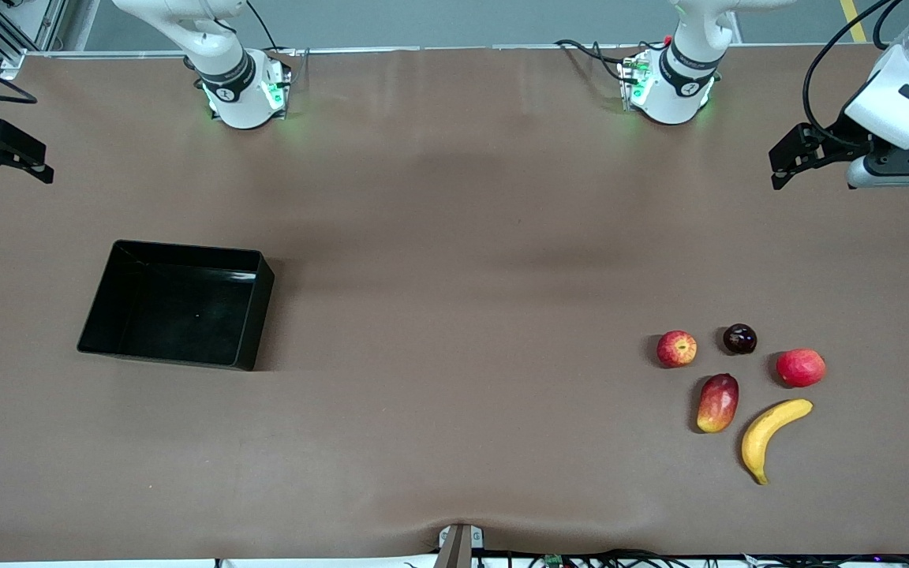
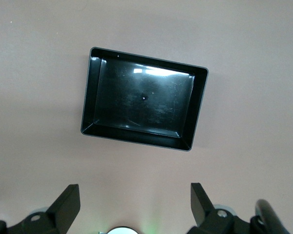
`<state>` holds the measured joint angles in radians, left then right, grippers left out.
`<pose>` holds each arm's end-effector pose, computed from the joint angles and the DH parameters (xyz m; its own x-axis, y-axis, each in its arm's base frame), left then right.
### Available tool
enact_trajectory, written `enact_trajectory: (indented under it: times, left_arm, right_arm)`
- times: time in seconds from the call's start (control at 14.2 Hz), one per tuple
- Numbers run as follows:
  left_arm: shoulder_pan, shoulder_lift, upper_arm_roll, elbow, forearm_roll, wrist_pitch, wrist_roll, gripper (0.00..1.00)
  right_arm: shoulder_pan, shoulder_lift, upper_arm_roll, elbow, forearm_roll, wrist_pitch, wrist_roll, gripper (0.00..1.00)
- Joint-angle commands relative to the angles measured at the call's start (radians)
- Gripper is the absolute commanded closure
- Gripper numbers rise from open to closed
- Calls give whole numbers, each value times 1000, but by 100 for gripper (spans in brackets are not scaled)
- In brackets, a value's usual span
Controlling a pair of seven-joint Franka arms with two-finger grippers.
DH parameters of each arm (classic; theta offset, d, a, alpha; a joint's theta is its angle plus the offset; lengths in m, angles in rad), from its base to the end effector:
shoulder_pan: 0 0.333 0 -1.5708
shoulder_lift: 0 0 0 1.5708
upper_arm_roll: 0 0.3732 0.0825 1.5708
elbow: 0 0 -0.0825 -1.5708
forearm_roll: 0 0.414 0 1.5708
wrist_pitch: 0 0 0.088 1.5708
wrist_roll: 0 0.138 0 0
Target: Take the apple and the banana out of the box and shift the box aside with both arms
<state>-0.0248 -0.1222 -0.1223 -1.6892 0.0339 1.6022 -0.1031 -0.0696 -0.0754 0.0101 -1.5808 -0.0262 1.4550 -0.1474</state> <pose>0.5373 -0.0794 0.6623 0.9982 -0.0447 0.0391 -0.0429 -0.9981 -0.0450 0.5416 -0.0359 0.6785 0.9950 0.0847 -0.0537 0.0859 -0.9961 0.0192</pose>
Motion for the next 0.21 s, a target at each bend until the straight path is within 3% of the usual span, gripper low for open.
enact_trajectory:
  times: [0.0,0.14]
  left_arm:
    - [5,19,3,26,-23,2,25,0]
    - [3,21,3,32,-22,-1,14,0]
  right_arm:
    - [13,-18,-2,-15,-3,-2,22,0]
    - [14,-20,-2,-15,5,-2,22,0]
